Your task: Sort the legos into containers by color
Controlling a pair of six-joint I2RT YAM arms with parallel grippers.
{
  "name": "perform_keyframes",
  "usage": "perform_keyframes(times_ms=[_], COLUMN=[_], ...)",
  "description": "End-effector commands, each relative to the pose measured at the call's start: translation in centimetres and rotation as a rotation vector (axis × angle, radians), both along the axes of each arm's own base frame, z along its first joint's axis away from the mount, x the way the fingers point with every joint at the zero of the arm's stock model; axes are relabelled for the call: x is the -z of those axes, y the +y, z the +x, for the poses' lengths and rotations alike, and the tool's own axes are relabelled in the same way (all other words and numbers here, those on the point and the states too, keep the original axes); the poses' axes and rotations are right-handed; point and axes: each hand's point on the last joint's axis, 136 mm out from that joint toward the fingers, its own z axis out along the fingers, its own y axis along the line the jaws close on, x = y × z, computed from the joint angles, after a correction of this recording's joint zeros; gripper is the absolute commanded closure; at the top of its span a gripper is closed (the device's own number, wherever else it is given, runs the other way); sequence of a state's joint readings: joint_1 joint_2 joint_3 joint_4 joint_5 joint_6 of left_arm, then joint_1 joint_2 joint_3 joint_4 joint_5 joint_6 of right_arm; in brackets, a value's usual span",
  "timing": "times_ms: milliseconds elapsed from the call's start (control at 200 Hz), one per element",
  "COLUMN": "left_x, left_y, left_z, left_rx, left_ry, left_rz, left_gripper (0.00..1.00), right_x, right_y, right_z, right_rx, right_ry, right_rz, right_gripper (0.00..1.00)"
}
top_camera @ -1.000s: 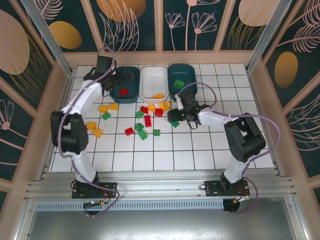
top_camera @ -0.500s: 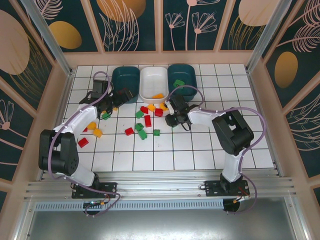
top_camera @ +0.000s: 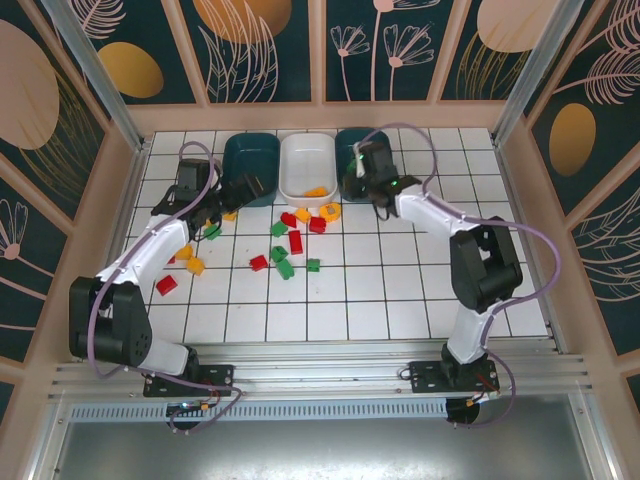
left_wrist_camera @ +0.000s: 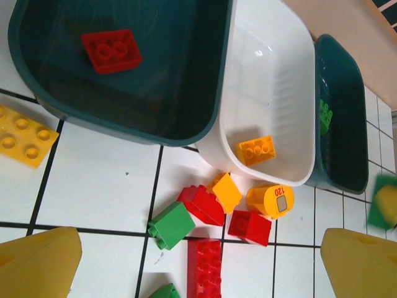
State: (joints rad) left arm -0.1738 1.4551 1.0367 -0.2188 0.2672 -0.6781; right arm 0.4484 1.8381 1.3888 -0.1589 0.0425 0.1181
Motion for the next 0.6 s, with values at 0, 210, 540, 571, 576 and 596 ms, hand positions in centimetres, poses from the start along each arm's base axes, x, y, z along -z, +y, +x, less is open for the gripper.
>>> perform_keyframes(times_ms=[0, 210, 540, 571, 576, 596], left_x=[-0.8, -1.8, -2.4, -2.1, -2.1, -2.0], left_y=[0.0, -0.3, -0.2, -0.3, -0.3, -0.2], left_z=[-0.4, -1.3, -2.8, -3.1, -3.2, -3.4], left_rx=[0.021, 0.054, 0.058, 0.058, 0.058, 0.055], left_ry=[-0.034, -0.063, -0.081, -0.078, -0.078, -0.078], left_rz=[-0.010, -0.017, -0.030, -0.036, -0.037, -0.043], left_gripper=[0.02, 0.01, 0.01, 0.01, 0.02, 0.01], right_x=[0.6, 1.3, -3.6, -3.1, -2.9, -2.5], right_y=[-2.6, -3.5, -2.1, -1.5, -1.4, -0.9], right_z=[4.0, 8.2, 3.5, 2.4, 2.1, 1.3], right_rx=[0.126, 0.191, 0.299, 0.327, 0.329, 0.342], right_ry=[0.013, 0.056, 0.019, 0.037, 0.041, 0.048], right_rz=[0.045, 0.042, 0.113, 0.127, 0.128, 0.134], right_gripper=[0.82, 0.56, 0.38, 0.37, 0.36, 0.36])
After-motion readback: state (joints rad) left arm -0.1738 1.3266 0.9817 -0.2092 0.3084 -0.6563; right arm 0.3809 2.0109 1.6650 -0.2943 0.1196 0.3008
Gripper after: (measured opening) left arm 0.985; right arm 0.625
